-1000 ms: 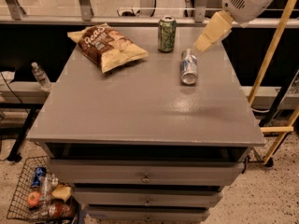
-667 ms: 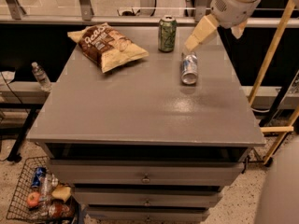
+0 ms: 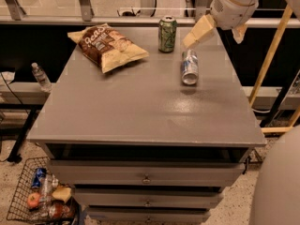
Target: Place redbull can upright
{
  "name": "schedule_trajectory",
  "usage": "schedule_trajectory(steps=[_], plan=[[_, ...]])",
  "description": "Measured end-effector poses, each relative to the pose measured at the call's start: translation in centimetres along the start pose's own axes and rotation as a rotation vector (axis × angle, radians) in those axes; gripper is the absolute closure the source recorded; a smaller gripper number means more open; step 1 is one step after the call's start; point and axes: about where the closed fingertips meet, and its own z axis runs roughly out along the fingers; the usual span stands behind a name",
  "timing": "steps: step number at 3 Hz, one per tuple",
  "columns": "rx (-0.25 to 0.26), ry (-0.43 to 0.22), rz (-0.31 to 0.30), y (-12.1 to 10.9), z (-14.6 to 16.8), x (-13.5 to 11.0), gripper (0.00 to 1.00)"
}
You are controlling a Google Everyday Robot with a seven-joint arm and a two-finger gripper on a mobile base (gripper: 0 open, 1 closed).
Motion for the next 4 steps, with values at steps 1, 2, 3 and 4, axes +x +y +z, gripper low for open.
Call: schedule_trajectory(steps=[1, 2, 3, 4], plan=[[-0.026, 0.000, 0.115, 0.1, 1.3, -1.2, 0.00], [-0.037, 0.000, 0.232, 0.5, 2.3, -2.2, 0.00], [-0.027, 0.033, 0.332, 1.1, 4.1, -2.7, 0.00], [0.003, 0.076, 0.360, 1.8, 6.1, -3.2, 0.00]])
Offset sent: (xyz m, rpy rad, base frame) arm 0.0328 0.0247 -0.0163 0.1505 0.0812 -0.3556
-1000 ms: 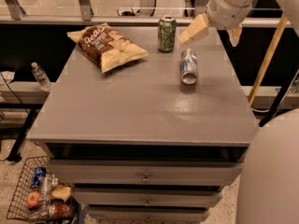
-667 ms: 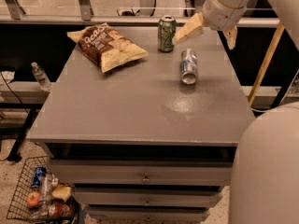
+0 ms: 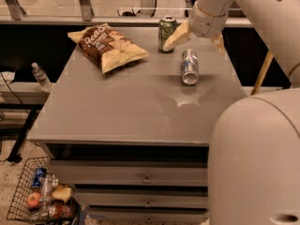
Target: Place redbull can upright
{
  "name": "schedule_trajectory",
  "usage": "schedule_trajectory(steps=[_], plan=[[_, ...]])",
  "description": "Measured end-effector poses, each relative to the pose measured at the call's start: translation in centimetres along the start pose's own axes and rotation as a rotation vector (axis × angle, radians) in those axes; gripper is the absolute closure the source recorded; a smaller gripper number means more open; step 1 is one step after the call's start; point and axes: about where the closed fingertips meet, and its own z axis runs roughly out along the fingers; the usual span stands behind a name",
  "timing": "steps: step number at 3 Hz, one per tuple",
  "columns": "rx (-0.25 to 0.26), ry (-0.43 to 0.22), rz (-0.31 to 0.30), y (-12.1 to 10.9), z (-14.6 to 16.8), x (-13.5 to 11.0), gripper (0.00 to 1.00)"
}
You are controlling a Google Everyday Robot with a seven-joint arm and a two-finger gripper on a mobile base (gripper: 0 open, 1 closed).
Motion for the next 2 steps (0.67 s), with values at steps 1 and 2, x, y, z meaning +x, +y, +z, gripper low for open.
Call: schedule_trajectory(steps=[1, 2], plan=[[0.045, 0.036, -0.006, 0.7, 1.4, -0.4, 0.00], [0.077, 0.068, -0.029, 1.4, 2.4, -1.0, 0.00]])
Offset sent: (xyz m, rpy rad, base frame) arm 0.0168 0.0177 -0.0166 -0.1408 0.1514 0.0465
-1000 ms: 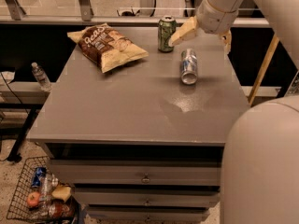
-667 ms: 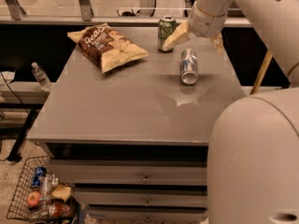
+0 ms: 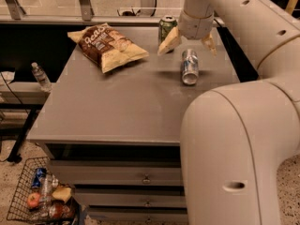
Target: Place redbull can upright
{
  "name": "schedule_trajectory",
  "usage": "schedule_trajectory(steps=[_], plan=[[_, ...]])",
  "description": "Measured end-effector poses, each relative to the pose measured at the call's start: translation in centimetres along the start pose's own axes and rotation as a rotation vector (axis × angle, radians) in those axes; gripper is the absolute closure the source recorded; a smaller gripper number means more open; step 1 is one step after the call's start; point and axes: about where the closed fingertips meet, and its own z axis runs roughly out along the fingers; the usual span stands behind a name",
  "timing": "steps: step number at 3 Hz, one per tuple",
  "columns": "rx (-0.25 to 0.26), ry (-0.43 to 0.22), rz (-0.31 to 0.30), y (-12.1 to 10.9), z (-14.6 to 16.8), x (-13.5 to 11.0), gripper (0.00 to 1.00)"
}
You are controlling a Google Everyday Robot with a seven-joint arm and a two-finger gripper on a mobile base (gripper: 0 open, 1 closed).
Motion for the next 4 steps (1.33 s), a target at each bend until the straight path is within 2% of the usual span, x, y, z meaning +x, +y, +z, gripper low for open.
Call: schedule_trajectory(steps=[1, 2, 4], plan=[[0.017, 0.025, -0.020, 0.3, 0.9, -0.7, 0.00], [0.005, 0.045, -0.024, 0.1, 2.0, -1.1, 0.00], [-0.019, 0.076, -0.020, -0.6, 4.0, -1.5, 0.41]])
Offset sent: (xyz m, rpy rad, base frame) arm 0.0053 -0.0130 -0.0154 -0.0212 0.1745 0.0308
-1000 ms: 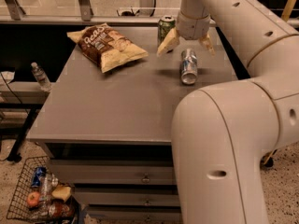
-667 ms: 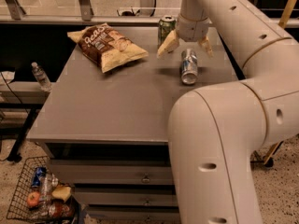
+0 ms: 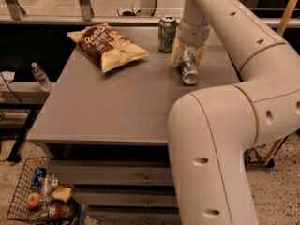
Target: Place redbull can upright
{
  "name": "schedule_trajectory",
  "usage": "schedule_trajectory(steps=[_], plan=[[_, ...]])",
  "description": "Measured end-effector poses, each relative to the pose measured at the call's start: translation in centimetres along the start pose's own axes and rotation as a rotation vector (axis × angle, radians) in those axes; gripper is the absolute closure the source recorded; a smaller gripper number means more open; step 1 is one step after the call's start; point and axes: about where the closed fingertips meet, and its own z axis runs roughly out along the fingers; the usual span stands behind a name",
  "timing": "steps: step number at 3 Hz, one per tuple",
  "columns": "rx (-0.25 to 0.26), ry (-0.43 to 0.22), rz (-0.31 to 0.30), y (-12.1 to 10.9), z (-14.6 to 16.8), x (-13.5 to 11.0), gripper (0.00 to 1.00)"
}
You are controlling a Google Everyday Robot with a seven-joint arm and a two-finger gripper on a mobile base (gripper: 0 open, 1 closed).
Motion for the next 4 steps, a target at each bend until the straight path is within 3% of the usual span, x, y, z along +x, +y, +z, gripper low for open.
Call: schedule_trajectory(steps=[2, 3, 4], plan=[[-0.007, -0.030, -0.045, 0.2, -1.4, -0.1, 0.87], [-0.024, -0.066, -0.090, 0.5, -3.3, 0.2, 1.00], [-0.082, -0.158, -0.178, 0.7, -6.5, 0.9, 1.00]])
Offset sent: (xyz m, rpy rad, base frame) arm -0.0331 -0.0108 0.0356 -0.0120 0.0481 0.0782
